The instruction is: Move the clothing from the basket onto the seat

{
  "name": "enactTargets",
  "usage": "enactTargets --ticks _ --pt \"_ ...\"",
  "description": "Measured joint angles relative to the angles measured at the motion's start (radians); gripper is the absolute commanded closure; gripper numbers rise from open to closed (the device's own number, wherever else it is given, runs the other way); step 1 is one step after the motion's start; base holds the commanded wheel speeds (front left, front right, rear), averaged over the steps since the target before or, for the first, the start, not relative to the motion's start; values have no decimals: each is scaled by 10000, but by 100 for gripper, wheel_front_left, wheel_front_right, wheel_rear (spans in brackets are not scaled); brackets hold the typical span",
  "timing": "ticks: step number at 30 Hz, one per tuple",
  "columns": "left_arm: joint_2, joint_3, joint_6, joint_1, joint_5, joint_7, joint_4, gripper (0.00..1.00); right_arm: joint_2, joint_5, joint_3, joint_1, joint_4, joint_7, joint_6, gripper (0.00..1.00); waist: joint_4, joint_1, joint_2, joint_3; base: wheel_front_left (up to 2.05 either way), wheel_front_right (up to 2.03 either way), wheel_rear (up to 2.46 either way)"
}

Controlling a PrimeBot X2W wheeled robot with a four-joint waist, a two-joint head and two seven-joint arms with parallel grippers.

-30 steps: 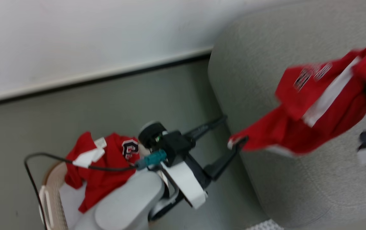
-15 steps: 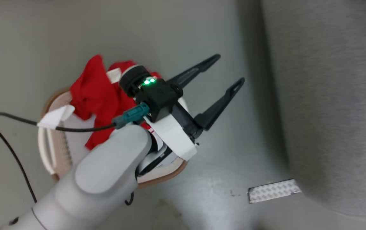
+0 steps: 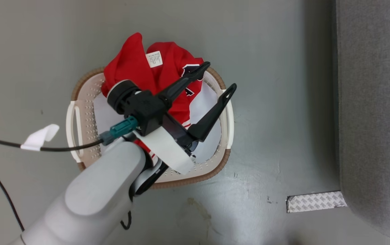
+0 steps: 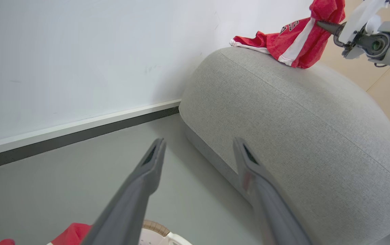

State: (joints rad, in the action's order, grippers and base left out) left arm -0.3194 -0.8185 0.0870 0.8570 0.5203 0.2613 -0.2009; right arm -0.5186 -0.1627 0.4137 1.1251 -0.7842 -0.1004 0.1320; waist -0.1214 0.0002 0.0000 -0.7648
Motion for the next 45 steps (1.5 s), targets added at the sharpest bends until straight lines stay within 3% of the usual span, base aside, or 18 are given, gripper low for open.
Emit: enactTargets --ticks 2,3,4,5,9,18,23,29,36,45 --pt "-79 46 -88 -93 15 2 54 0 194 270 397 -160 -646 -288 0 100 -12 0 0 63 0 0 0" --pt "-107 56 -107 -151 31 2 63 0 288 481 489 -246 -926 -441 0 67 -19 0 0 115 0 0 0" --pt "-115 71 -176 -218 40 2 79 0 397 579 570 -306 -1172 -564 -2 18 -29 -1 0 178 0 0 0" --pt "-115 117 -188 -286 96 2 90 0 527 629 612 -363 -1406 -637 0 0 -42 -2 1 249 0 0 0" --pt "-128 190 -221 -545 305 4 52 0 660 988 888 -641 -1856 -1179 0 0 -118 -2 0 641 0 0 0" --pt "-58 895 -278 -1597 642 17 -73 0 1478 1331 -360 -3187 -1388 -1565 0 0 -331 -4 0 2107 0 0 0" --pt "73 1519 -272 -2680 644 17 -48 0 1898 1174 -679 -5003 -88 -1613 0 0 -407 -5 0 3163 0 0 0" --pt "493 2357 -180 -4002 495 19 -12 0 2397 1613 -696 -7214 2452 -1622 0 0 -352 -6 1 4419 0 0 0" --pt "886 3607 -146 -5579 -77 27 -245 0 3446 1689 -1093 -9172 5214 -1643 0 0 -10 -7 0 5764 0 0 0" --pt "1267 5582 -161 -7385 -876 29 -646 0 4213 1131 -1818 -10857 6385 -1645 0 0 805 -6 1 7018 0 0 0"
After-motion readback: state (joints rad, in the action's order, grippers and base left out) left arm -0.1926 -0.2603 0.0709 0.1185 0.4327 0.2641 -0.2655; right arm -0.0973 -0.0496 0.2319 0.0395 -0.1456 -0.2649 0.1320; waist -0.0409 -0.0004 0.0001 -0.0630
